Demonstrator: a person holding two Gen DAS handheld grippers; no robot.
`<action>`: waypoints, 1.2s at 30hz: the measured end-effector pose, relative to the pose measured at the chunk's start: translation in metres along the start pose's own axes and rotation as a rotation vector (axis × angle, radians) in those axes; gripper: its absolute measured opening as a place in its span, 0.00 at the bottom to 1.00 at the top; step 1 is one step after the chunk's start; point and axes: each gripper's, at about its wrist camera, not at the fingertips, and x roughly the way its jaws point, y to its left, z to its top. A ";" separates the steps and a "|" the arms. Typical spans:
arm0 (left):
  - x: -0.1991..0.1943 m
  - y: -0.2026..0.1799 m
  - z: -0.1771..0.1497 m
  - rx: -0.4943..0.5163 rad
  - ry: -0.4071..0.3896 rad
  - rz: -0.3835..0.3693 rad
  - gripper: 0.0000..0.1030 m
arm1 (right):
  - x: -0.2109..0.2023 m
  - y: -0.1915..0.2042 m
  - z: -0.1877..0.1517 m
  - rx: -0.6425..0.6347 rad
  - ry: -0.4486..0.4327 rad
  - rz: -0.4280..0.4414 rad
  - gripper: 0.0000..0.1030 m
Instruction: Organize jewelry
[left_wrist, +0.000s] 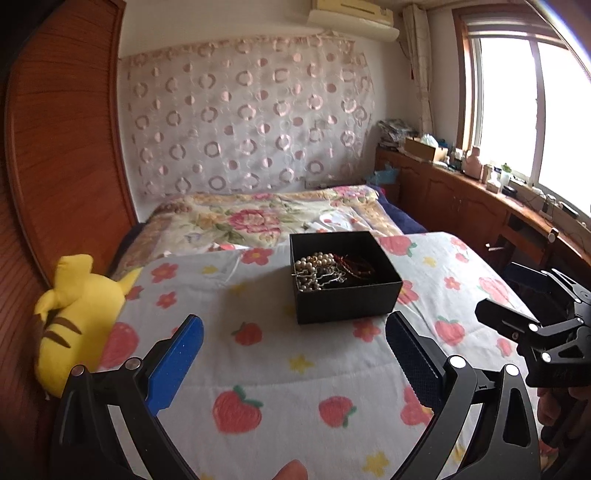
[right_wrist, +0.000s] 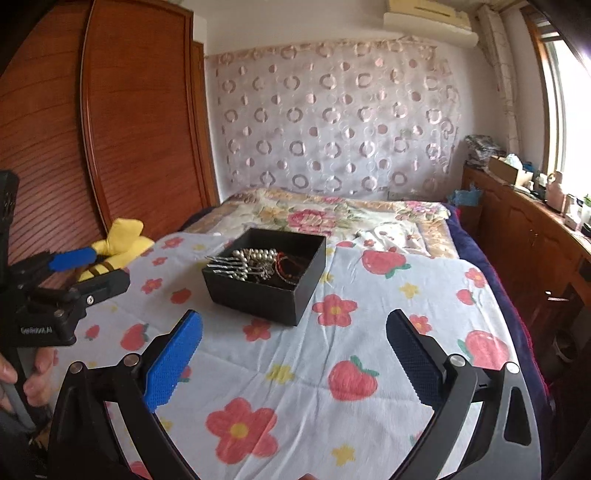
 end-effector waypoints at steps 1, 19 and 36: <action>-0.007 0.000 -0.001 -0.005 -0.007 -0.001 0.92 | -0.007 0.002 0.000 0.003 -0.015 -0.005 0.98; -0.077 -0.011 -0.016 -0.015 -0.107 0.036 0.92 | -0.089 0.017 -0.006 0.040 -0.181 -0.097 0.98; -0.075 -0.008 -0.020 -0.026 -0.103 0.029 0.93 | -0.082 0.016 -0.016 0.055 -0.165 -0.082 0.98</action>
